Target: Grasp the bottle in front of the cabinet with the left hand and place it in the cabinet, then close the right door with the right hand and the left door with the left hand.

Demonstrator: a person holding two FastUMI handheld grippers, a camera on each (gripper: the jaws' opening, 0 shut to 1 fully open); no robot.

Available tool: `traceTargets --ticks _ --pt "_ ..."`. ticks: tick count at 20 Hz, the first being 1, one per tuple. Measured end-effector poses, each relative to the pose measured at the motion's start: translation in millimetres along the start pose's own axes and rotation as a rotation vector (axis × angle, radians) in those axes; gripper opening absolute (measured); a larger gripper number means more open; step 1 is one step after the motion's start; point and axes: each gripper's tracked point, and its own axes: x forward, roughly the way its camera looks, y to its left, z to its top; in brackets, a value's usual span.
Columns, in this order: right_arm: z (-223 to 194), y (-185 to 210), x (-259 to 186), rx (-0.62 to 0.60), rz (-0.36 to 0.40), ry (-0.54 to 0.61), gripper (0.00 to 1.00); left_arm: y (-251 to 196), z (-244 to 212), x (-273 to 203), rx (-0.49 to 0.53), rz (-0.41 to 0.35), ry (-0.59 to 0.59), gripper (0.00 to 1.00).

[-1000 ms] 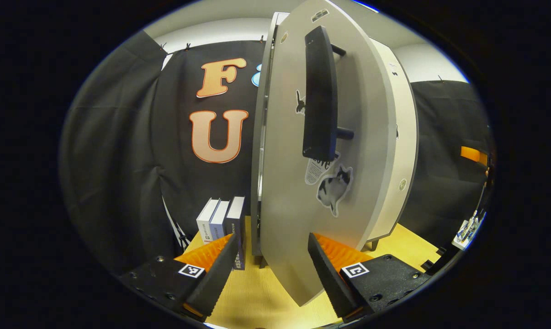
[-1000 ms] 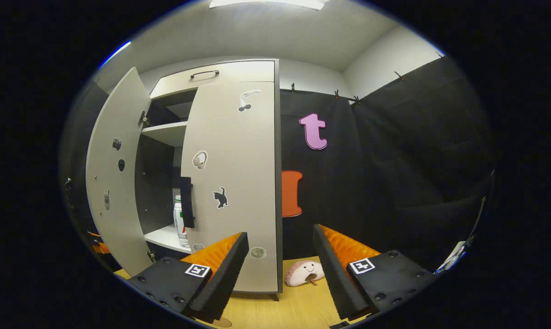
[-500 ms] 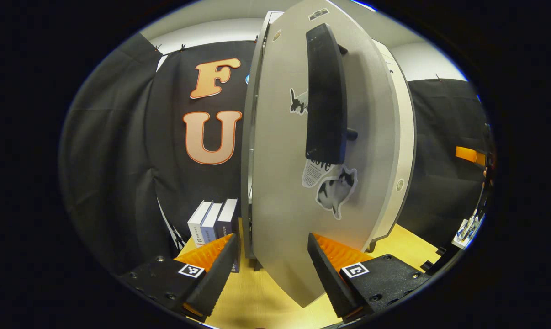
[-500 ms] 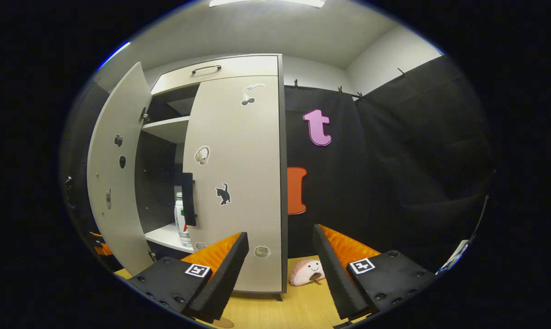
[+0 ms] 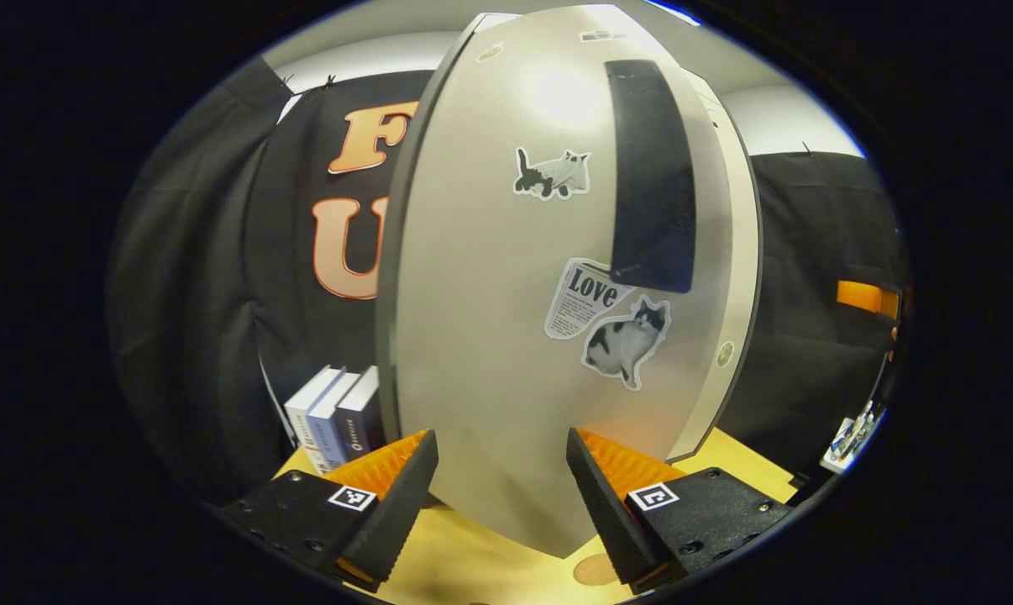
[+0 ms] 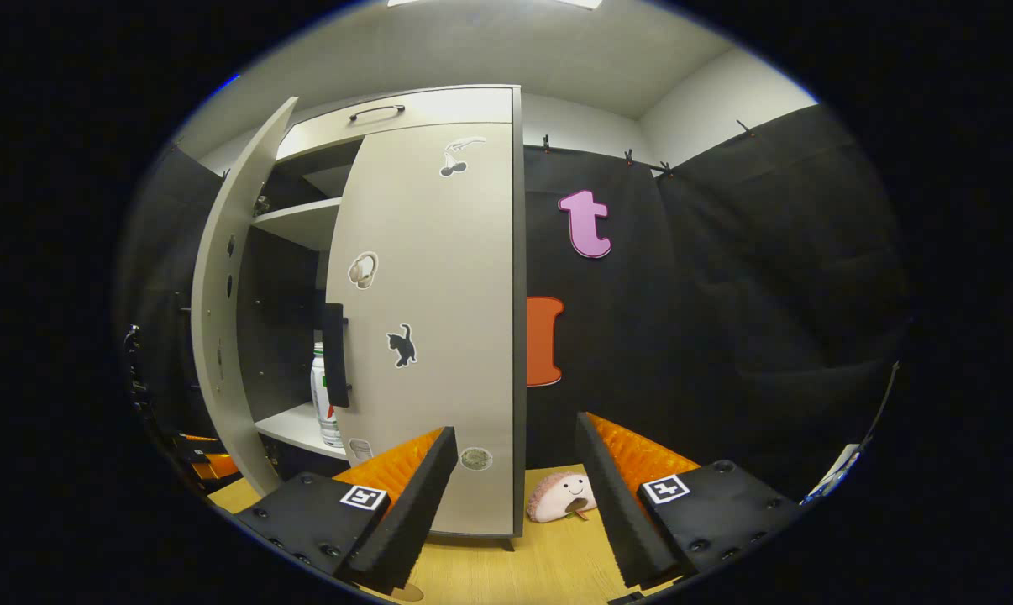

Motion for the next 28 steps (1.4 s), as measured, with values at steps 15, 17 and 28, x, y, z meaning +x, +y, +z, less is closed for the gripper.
traceTargets --ticks 15,17,28 --pt "-23.2 -8.9 21.8 -0.019 -0.021 0.053 0.95 -16.8 6.4 67.0 0.051 0.061 -0.038 0.94" --pt "-23.9 -8.7 26.2 -0.013 -0.016 0.054 0.95 -18.4 4.8 66.2 0.048 0.065 -0.030 0.94" --pt "-31.2 -18.6 35.4 0.039 -0.002 0.062 0.95 -36.0 7.8 69.7 0.062 0.084 0.002 0.94"
